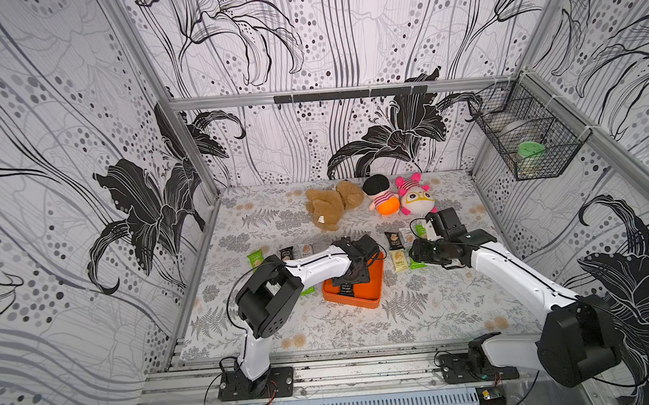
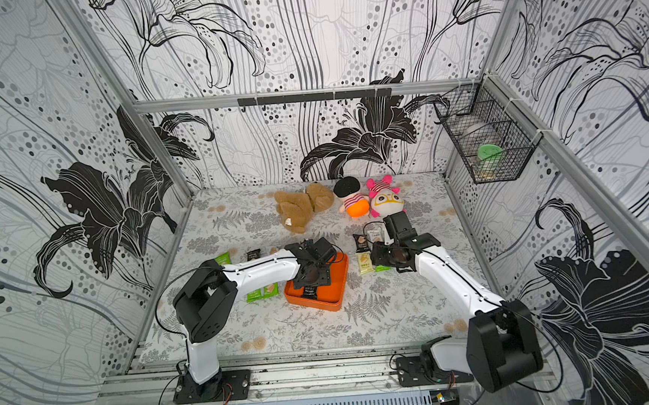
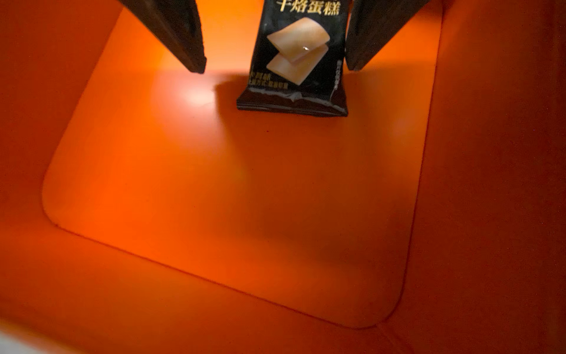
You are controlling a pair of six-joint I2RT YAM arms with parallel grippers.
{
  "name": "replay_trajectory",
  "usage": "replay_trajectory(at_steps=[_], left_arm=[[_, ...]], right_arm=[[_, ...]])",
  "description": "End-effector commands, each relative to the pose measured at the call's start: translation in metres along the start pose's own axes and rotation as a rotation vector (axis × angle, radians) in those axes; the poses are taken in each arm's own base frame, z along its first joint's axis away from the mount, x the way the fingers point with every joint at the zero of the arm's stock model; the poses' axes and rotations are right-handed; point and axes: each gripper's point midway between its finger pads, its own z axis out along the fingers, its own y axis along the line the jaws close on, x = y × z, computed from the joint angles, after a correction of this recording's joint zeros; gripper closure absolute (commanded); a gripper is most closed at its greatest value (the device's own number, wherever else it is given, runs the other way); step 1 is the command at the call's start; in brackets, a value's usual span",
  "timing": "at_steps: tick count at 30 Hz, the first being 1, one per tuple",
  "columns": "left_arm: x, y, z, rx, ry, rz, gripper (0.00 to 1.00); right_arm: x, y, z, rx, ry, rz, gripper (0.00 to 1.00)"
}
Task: Take the cookies out of the storage box
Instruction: Pick up the cookie from the storage box.
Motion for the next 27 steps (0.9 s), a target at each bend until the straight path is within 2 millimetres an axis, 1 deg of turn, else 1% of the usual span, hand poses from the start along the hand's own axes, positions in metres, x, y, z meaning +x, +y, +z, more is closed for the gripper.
replay_trajectory(at_steps=[1, 9, 14, 19, 23, 27], left_arm=[[-0.002, 0.009, -0.003, -0.032, 0.004, 0.023, 0.24], [0.009, 0.015, 0.016, -0.058, 0.047, 0.060, 0.25], [0.011, 0.014, 0.022, -0.058, 0.058, 0.073, 0.30], [0.012, 0.014, 0.026, -0.062, 0.062, 0.089, 0.36], [0.010, 0.014, 0.026, -0.066, 0.058, 0.099, 0.48], [0.003, 0.012, 0.020, -0.061, 0.039, 0.094, 0.52]], right_arm=[[0.002, -0.003, 0.002, 0.011, 0.012, 0.002, 0.42], [0.000, -0.002, 0.006, 0.010, 0.020, 0.005, 0.42], [-0.002, -0.002, 0.006, 0.014, 0.023, 0.005, 0.42], [-0.003, -0.002, 0.006, 0.021, 0.021, -0.002, 0.42], [-0.004, -0.004, 0.008, 0.027, 0.026, -0.006, 0.42], [-0.004, -0.003, 0.008, 0.026, 0.026, -0.010, 0.42]])
